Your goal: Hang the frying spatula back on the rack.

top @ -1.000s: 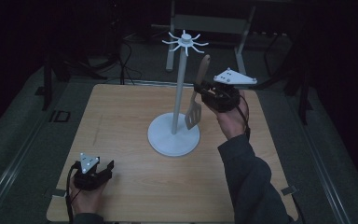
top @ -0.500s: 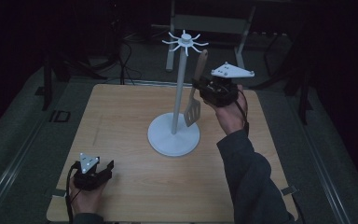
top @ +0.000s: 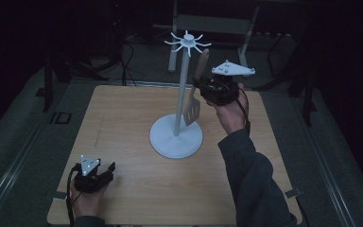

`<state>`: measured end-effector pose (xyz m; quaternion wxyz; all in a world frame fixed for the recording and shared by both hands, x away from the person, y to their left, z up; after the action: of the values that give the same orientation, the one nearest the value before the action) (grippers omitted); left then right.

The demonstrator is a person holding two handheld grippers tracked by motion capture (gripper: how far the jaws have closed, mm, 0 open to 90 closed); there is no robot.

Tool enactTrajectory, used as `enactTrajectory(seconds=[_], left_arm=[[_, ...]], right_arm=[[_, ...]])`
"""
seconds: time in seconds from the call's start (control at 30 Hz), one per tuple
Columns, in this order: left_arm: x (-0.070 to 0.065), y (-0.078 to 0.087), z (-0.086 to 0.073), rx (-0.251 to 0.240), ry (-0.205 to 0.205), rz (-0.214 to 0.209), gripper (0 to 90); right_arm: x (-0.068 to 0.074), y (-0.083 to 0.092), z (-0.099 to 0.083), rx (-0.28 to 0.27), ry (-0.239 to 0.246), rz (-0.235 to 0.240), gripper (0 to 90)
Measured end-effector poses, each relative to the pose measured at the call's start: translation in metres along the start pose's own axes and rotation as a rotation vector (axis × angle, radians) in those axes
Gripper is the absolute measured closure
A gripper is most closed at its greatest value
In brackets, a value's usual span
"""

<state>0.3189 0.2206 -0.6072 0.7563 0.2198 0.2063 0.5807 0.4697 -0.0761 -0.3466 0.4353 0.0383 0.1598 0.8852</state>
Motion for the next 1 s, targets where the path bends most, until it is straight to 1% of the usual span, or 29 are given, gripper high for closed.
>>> enactTrajectory(seconds=[0.3, 0.63, 0.9, 1.0], left_arm=[[0.0, 0.0, 0.0, 0.001, -0.001, 0.001, 42.1], [0.0, 0.0, 0.0, 0.0, -0.002, 0.0, 42.1], [0.0, 0.0, 0.0, 0.001, -0.002, 0.0, 42.1], [-0.001, 0.0, 0.0, 0.0, -0.002, 0.0, 42.1]], right_arm=[[0.003, -0.005, 0.002, 0.011, 0.003, 0.003, 74.5], [0.003, -0.009, 0.003, 0.017, 0.003, -0.004, 74.5], [0.004, -0.013, -0.002, 0.028, 0.002, -0.002, 74.5], [0.005, -0.013, -0.003, 0.022, -0.002, 0.003, 74.4]])
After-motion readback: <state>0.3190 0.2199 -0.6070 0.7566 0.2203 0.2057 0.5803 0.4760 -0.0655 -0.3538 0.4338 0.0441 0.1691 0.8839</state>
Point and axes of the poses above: each handheld gripper's, and its own axes: y roughly backward along the jaws, z roughly out of its top, x roughly to its left, the point moved 10 cm from there along -y, roughly forward along the jaws, and after that the axes turned 4 degrees about -z, right-handed, at the moved point
